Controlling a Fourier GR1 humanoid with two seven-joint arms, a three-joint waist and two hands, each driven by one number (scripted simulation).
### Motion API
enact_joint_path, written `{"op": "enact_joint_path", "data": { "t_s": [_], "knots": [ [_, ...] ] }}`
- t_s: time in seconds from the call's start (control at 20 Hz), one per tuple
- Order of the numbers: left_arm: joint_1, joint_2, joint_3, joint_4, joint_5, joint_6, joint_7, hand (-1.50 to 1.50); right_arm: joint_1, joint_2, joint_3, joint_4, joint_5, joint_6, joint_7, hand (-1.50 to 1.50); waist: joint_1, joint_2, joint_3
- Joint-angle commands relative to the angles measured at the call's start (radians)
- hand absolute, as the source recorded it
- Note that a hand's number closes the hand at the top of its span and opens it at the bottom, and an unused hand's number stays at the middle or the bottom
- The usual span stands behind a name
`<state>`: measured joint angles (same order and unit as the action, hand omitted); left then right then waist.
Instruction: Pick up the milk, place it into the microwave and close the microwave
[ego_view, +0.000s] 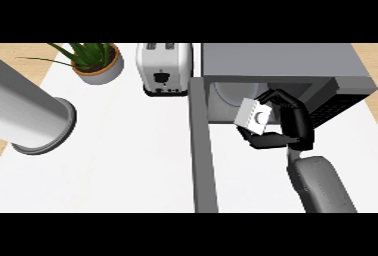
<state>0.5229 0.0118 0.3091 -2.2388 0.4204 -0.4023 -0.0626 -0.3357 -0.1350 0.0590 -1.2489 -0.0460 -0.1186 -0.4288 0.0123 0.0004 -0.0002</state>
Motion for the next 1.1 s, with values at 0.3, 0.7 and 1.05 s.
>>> {"op": "enact_joint_path", "data": {
  "t_s": [0.3,0.7,1.05],
  "knots": [
    [-0.064,0.065,0.066,0.055,0.086,-0.031,0.041,-1.50,-0.312,0.036,-0.065,0.357,0.043,-0.042,-0.014,1.50,0.031,0.010,0.001],
    [-0.087,0.047,0.031,0.065,0.039,-0.030,0.037,-1.50,-0.377,-0.010,-0.092,0.431,0.073,-0.077,-0.048,1.50,0.061,0.021,0.000],
    [-0.134,0.057,0.010,0.078,0.038,-0.038,0.041,-1.50,-0.384,-0.045,-0.100,0.456,0.116,-0.148,-0.112,1.50,0.090,0.029,-0.001]
  ]
}}
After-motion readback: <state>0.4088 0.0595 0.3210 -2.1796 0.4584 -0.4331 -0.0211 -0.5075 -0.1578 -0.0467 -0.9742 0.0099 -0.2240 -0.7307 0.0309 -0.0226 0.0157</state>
